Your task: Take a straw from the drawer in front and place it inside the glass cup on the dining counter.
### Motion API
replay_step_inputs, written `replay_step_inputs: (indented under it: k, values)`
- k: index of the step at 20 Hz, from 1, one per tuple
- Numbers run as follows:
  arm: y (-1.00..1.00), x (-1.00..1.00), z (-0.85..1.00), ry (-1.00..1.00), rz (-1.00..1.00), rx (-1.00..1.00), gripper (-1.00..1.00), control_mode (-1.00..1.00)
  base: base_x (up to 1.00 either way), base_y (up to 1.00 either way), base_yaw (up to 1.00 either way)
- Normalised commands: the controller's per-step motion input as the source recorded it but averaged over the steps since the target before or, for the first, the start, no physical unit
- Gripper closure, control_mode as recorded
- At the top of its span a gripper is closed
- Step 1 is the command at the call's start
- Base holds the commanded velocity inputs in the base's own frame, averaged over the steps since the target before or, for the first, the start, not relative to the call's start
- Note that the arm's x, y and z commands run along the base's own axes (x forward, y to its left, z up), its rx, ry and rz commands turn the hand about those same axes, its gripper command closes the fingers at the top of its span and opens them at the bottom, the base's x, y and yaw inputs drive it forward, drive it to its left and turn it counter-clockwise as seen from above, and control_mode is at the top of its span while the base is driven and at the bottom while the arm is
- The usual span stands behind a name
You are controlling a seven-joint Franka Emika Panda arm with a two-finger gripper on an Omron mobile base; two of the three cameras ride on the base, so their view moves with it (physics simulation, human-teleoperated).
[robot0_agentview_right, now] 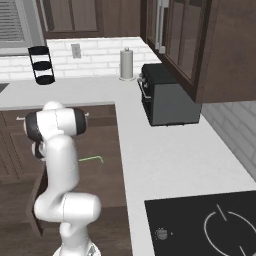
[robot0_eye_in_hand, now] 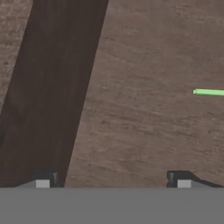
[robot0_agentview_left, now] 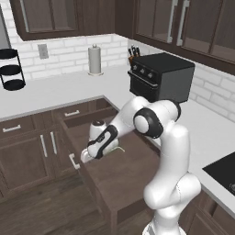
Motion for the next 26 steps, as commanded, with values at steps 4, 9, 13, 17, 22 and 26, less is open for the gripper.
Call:
replay_step_inputs:
  k: [4,9,13,17,22,26]
  values:
    - [0.75,-0.32,0.09,0.00,0.00,0.00,-1.00,-1.00,0.00,0.00,0.00]
    - [-0.41,0.06,0.41,0.00,0.00,-0.02,-1.00,-1.00,0.00,0.00,0.00]
    - [-0.89,0.33,0.19,0.00,0.00,-0.04,-1.00,-1.00,0.00,0.00,0.00]
    - [-0.82,0.43,0.00,0.00,0.02,-0.02,-1.00,-1.00,0.00,0.00,0.00]
    - [-0.57,0.62,-0.16,0.01,0.11,0.00,-1.00,-1.00,0.00,0.00,0.00]
    - [-0.24,0.65,-0.33,0.05,0.14,0.00,-1.00,-1.00,0.00,0.00,0.00]
